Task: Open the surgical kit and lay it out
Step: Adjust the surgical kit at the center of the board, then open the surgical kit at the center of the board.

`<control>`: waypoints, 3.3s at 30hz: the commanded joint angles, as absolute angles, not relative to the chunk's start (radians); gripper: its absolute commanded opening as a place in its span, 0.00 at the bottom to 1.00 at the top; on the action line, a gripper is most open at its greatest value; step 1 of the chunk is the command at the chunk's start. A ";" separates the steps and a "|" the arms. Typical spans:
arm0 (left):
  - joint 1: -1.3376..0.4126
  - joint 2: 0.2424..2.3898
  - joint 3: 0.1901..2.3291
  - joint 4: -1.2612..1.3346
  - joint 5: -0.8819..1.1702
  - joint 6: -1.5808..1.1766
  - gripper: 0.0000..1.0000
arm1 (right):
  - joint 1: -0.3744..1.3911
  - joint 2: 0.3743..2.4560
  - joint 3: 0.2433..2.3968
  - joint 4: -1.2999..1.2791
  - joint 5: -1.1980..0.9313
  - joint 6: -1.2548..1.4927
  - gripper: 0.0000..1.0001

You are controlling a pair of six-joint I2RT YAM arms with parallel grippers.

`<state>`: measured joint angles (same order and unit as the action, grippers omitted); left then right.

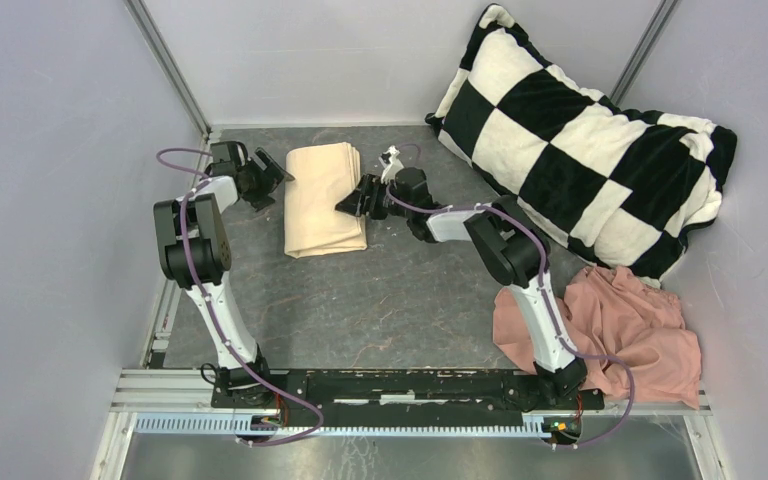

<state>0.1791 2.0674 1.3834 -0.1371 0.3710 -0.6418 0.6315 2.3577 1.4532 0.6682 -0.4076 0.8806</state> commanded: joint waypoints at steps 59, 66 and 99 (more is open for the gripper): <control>-0.804 1.957 1.346 -0.604 -0.813 -0.184 0.42 | 0.545 1.133 0.396 0.151 -0.241 0.180 0.88; -0.802 1.957 1.335 -0.581 -0.808 -0.154 0.44 | 0.544 1.168 0.410 0.159 -0.238 0.183 0.88; 0.193 1.416 1.048 -0.431 -0.512 -0.692 0.04 | 0.543 1.224 0.431 0.214 -0.290 0.247 0.87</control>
